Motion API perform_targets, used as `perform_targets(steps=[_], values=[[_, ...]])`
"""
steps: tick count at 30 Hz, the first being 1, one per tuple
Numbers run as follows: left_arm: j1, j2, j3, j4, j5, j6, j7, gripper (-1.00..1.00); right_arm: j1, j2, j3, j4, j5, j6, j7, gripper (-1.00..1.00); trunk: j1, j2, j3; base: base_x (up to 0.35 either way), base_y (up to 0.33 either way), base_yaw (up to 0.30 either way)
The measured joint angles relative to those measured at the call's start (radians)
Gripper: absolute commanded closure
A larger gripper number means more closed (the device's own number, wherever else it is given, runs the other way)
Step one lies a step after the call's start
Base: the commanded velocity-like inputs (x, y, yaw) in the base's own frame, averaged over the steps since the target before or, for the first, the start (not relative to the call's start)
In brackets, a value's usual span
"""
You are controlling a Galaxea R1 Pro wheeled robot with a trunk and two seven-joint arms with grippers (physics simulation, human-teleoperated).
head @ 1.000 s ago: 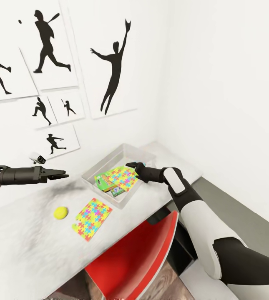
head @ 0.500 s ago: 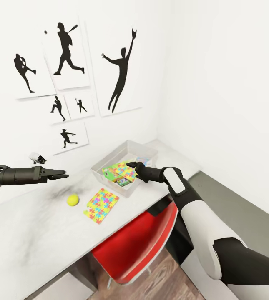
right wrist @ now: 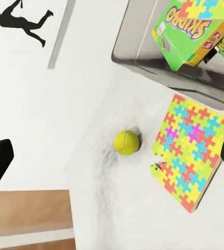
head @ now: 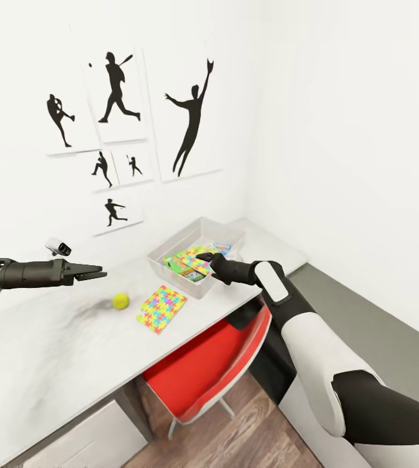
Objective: Put all the toys in the child's room - the three board games (two on the bed and one on the table), the two jigsaw puzzles on the table, and the tennis ball on the table - inside the toy box on the table in the child's room.
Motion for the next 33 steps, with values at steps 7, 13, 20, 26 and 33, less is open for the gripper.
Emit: perform_targets(steps=[7,13,20,26,33], values=[[0.000,0.000,0.000,0.001,0.000,0.000,0.000,-1.00,0.001,0.000,0.057,0.000,0.006,-0.020,-0.012,-1.00,0.000,0.000,0.011,-0.011,-0.005,0.139],[0.000,0.001,0.000,0.001,0.000,-0.001,0.000,-1.00,0.001,0.000,0.149,0.001,0.008,-0.070,-0.017,-1.00,0.000,0.000,0.019,-0.005,0.002,0.148],[0.000,0.000,-0.001,0.001,0.000,-0.002,0.000,-1.00,0.003,0.000,0.171,0.001,0.009,-0.079,-0.034,-1.00,0.000,0.000,0.021,-0.092,0.075,0.037],[0.000,0.000,-0.001,0.002,-0.001,-0.002,0.000,-1.00,0.007,0.000,0.174,0.002,0.010,-0.079,-0.036,-1.00,0.000,0.000,0.021,-0.019,0.016,0.003],[0.000,0.000,-0.001,0.002,-0.001,-0.002,0.000,-1.00,0.008,0.000,0.174,0.002,0.010,-0.079,-0.037,-1.00,0.000,0.000,0.021,-0.006,0.005,0.001]])
